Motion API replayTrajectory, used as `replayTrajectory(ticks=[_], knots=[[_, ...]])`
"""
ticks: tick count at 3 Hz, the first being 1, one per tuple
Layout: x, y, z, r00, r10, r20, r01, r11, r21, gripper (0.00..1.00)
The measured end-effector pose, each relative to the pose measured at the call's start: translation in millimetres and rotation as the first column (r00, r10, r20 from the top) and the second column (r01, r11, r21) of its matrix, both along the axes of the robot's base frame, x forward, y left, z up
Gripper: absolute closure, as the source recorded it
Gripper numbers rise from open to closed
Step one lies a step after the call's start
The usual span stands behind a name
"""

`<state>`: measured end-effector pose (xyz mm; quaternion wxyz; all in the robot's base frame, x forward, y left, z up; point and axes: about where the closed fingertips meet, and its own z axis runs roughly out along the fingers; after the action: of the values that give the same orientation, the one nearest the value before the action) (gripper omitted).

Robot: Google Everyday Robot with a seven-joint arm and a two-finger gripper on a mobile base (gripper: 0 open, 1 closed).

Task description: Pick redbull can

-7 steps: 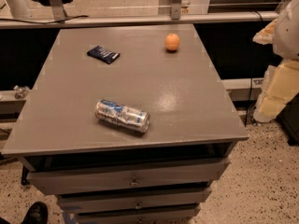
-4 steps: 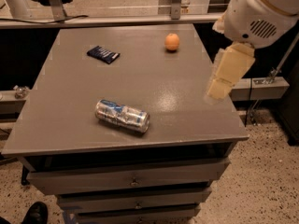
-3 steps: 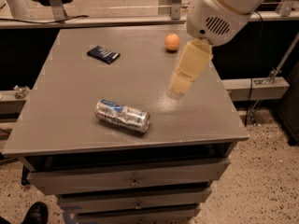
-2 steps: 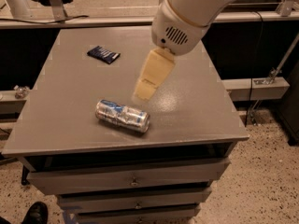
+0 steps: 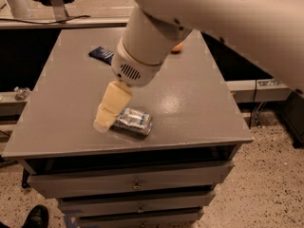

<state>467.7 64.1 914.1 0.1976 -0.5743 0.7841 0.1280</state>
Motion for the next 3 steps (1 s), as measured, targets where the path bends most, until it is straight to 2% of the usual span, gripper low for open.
replayTrajectory(ticks=[2, 3], knots=[[7.5, 34.7, -59.0, 0.9976, -0.069, 0.003, 0.069, 0.997, -0.021, 0.0], [11.1, 42.3, -80.8, 0.9955, -0.095, -0.007, 0.095, 0.995, -0.038, 0.16]])
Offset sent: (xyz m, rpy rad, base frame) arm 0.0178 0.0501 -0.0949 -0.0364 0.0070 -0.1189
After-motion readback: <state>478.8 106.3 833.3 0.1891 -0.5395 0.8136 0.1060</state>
